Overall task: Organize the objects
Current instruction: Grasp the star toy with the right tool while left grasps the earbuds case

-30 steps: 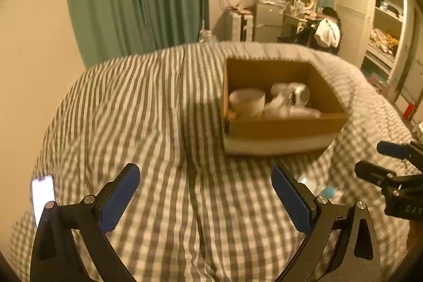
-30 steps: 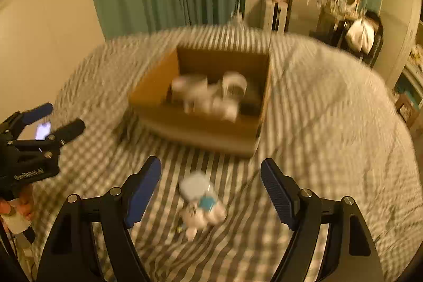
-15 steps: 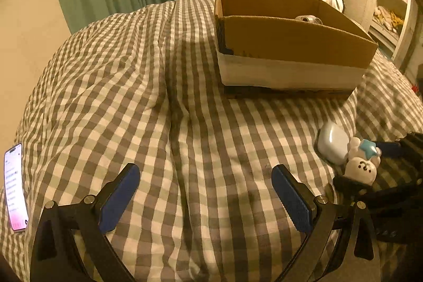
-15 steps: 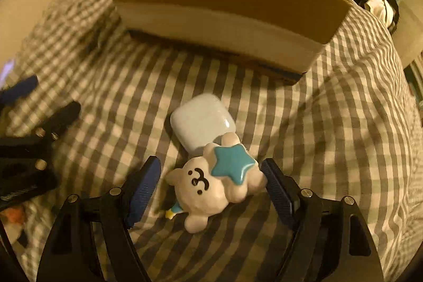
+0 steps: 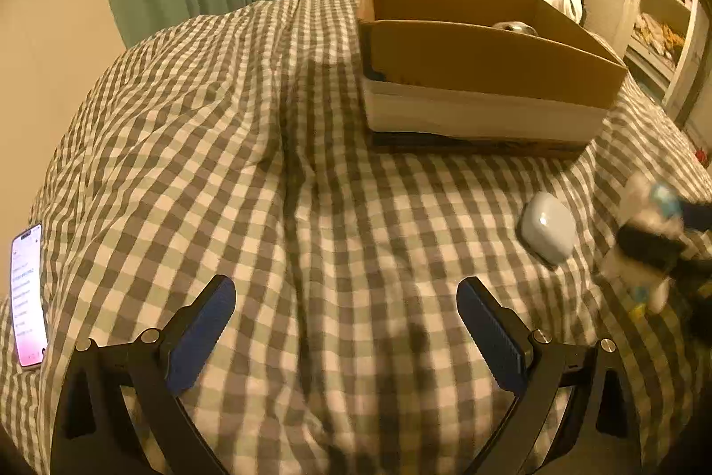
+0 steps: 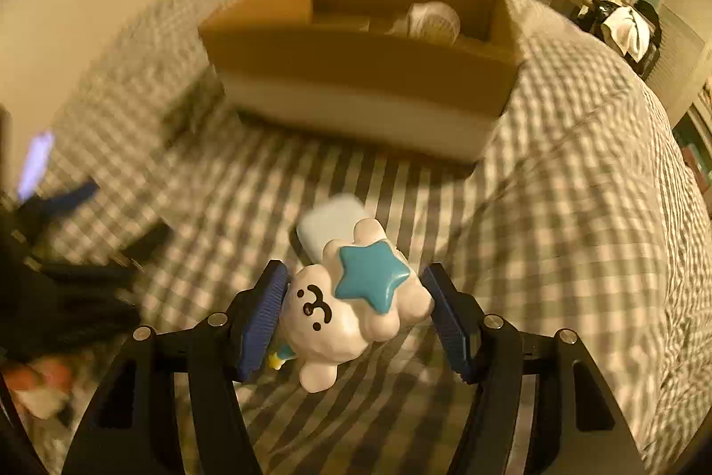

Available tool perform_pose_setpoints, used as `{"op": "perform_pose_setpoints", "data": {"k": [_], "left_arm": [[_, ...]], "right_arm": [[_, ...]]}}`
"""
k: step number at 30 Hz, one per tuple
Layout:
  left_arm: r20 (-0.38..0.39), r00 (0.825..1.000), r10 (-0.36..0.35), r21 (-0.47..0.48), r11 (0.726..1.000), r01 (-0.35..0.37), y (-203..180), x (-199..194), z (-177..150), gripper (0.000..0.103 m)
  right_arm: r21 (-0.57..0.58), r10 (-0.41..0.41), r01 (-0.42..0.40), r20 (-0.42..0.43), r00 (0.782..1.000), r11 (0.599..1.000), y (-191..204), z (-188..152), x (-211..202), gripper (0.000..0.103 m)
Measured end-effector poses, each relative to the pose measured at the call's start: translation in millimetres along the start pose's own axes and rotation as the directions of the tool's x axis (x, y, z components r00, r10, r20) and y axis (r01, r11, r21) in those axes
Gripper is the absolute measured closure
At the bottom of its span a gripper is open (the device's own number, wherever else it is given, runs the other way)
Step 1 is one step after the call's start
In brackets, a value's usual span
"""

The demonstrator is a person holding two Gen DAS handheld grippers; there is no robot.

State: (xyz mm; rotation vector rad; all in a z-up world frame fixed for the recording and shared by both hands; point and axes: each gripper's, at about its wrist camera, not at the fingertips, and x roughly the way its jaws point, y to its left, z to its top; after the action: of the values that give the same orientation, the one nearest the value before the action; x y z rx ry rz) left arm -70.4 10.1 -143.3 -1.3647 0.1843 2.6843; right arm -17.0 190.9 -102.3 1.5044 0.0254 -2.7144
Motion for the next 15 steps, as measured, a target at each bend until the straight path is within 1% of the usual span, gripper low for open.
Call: {"op": "perform_pose_setpoints", "data": {"k": [2,5,8,11,14,15], "left_arm": [[0.004,1.000,-0.011,0.020,1.000,0.011,-15,-2,4,0.001],[0.016,0.999,-0.045,0.065,0.997,0.044,-39,0,10,0.001],[0.001,0.996,-0.089,0.131,0.987,0.088,-71,11,16,0.001],[-0.012,0.991,-0.134,0.176,0.975,0.134,-99,22,20,0.001],[-0.019,0.986,-0.165,0.218,0.962,0.165,-123,36,22,0.001],[-0.019,0.985,-0.172,0.226,0.959,0.172,-127,39,23,0.003]], "right_arm": [[0.015,0.018,-0.018,0.038,0.999,1.000,-9,5,-16,0.040],[0.049,0.013,-0.018,0.102,0.995,0.999,-29,13,-39,0.040],[0.087,0.029,-0.041,0.130,0.991,0.995,-46,24,-44,0.040],[0.095,0.007,-0.020,0.133,0.991,0.995,-60,26,-47,0.040],[0.112,0.011,-0.026,0.128,0.992,0.993,-74,25,-41,0.040],[0.114,0.010,-0.024,0.123,0.992,0.993,-77,24,-37,0.040]]}}
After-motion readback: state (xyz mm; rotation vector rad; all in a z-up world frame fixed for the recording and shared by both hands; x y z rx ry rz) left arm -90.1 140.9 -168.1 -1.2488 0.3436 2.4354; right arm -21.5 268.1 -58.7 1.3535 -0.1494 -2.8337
